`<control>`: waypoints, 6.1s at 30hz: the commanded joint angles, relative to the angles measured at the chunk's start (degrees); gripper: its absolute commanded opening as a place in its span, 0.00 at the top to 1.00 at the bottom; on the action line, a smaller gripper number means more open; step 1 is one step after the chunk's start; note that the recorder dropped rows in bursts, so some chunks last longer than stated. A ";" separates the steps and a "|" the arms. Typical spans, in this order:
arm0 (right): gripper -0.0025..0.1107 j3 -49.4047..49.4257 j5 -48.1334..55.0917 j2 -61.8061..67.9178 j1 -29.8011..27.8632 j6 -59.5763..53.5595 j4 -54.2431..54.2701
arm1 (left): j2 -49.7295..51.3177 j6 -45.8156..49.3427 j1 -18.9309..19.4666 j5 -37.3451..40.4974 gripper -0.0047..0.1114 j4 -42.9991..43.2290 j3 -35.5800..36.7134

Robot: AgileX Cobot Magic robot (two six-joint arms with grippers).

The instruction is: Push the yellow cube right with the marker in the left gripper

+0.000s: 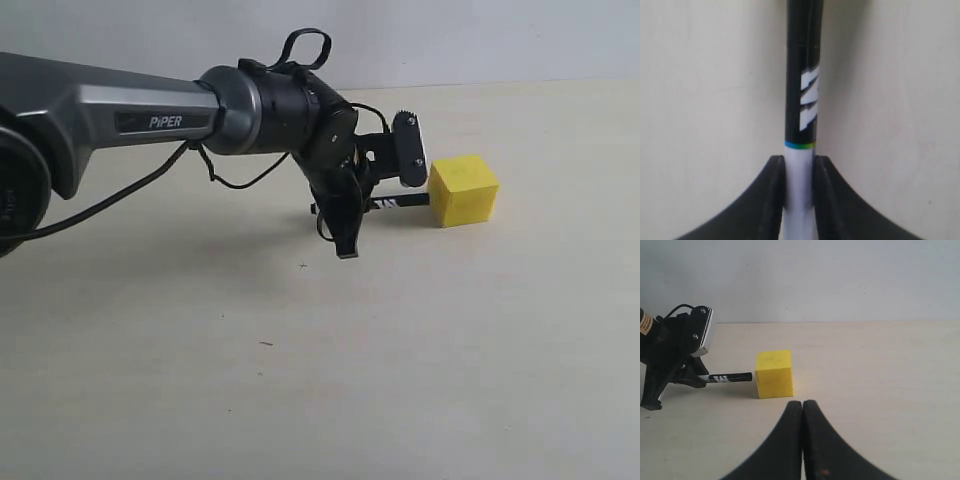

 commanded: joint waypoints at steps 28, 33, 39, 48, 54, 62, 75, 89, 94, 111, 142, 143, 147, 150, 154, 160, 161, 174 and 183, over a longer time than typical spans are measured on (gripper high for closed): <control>0.98 0.27 -0.43 -0.35 -0.34 -0.29 -0.01 | -18.06 -47.48 0.54 22.42 0.96 0.26 10.55; 0.98 0.27 -0.43 -0.35 -0.34 -0.29 -0.01 | -23.71 -60.42 -0.87 12.79 0.96 0.59 22.93; 0.98 0.27 -0.43 -0.35 -0.34 -0.29 -0.01 | -28.29 -76.70 -0.90 1.52 0.96 0.36 31.22; 0.98 0.27 -0.43 -0.35 -0.34 -0.29 -0.01 | -26.01 -90.23 -0.68 1.56 0.96 -0.19 30.40; 0.98 0.27 -0.43 -0.35 -0.34 -0.29 -0.01 | -21.80 -86.08 -0.56 10.85 0.96 -3.65 25.26; 0.98 0.27 -0.43 -0.35 -0.34 -0.29 -0.01 | -17.20 -83.47 -0.56 10.21 0.96 -8.70 18.78; 0.98 0.27 -0.43 -0.35 -0.34 -0.29 -0.01 | -11.89 -84.21 0.13 10.13 0.96 -9.18 17.68; 0.98 0.27 -0.43 -0.35 -0.34 -0.29 -0.01 | -11.67 -84.21 0.13 10.63 0.96 -9.30 17.68; 0.98 0.27 -0.43 -0.35 -0.34 -0.29 -0.01 | -11.67 -84.21 0.13 10.99 0.89 -9.39 17.68; 0.98 0.27 -0.43 -0.35 -0.34 -0.29 -0.01 | -13.38 -83.50 0.46 10.80 0.60 -8.96 17.68; 0.98 0.27 -0.43 -0.35 -0.34 -0.29 -0.01 | -96.76 -58.05 -8.47 3.16 0.96 -8.69 70.17; 0.98 0.27 -0.43 -0.35 -0.34 -0.29 -0.01 | -98.66 -58.05 -8.47 6.05 0.96 -8.69 70.54; 0.98 0.27 -0.43 -0.35 -0.34 -0.29 -0.01 | -105.44 -58.05 -8.47 17.74 0.96 -8.69 71.08; 0.98 0.27 -0.43 -0.35 -0.34 -0.29 -0.01 | -108.62 -58.05 -8.47 22.91 0.96 -8.69 71.08; 0.98 0.27 -0.43 -0.35 -0.34 -0.29 -0.01 | -110.50 -58.05 -8.47 24.89 0.96 -8.69 71.08; 0.98 0.27 -0.43 -0.35 -0.34 -0.29 -0.01 | -110.77 -58.05 -8.47 24.89 0.96 -8.69 71.08; 0.98 0.27 -0.43 -0.35 -0.34 -0.29 -0.01 | -110.77 -58.05 -8.47 24.89 0.96 -8.69 71.08; 0.98 0.27 -0.43 -0.35 -0.34 -0.29 -0.01 | -114.99 -55.05 18.07 -18.94 0.96 -7.85 71.08; 0.98 0.27 -0.43 -0.35 -0.34 -0.29 -0.01 | -116.55 -47.81 29.63 -13.66 0.96 -7.00 71.21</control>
